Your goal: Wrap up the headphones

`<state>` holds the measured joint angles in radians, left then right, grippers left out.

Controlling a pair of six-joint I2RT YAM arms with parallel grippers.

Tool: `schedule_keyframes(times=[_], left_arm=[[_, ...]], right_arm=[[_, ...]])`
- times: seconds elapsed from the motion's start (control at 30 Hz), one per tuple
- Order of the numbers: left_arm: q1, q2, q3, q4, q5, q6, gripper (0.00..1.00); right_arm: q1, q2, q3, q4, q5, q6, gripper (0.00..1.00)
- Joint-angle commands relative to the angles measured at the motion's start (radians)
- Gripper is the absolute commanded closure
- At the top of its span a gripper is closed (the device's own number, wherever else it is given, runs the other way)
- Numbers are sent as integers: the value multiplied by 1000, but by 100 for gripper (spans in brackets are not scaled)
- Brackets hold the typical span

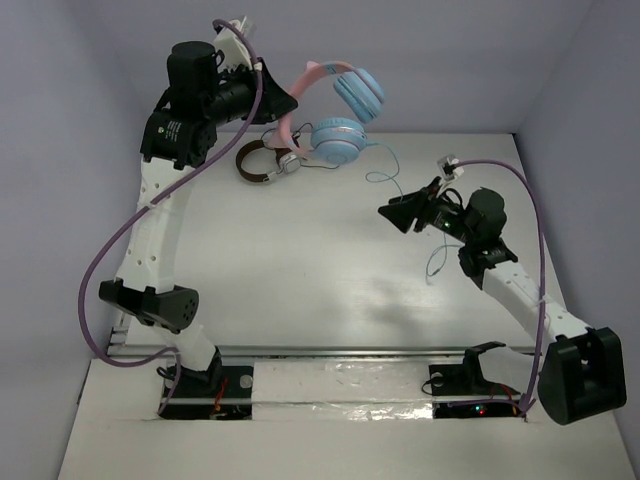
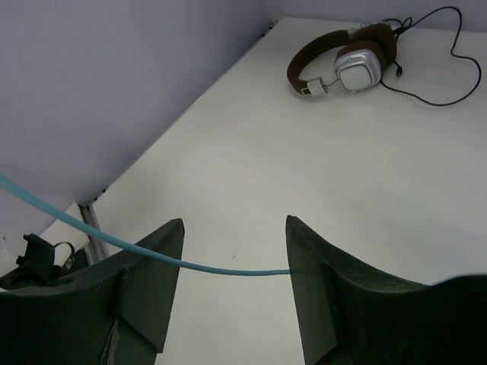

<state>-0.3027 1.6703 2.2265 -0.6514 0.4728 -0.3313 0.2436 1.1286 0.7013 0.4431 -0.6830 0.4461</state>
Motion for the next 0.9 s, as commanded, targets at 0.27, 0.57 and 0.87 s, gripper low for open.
schedule_keyframes(times=[0.27, 0.57, 0.87], left_arm=[[86, -61, 18, 274, 161, -202, 100], [96, -109, -238, 394, -56, -221, 100], [85, -248, -681, 565, -430, -192, 100]], right_arm=[[5, 53, -101, 190, 4, 40, 60], [36, -64, -131, 69, 49, 105, 100], [246, -263, 272, -638, 554, -73, 100]])
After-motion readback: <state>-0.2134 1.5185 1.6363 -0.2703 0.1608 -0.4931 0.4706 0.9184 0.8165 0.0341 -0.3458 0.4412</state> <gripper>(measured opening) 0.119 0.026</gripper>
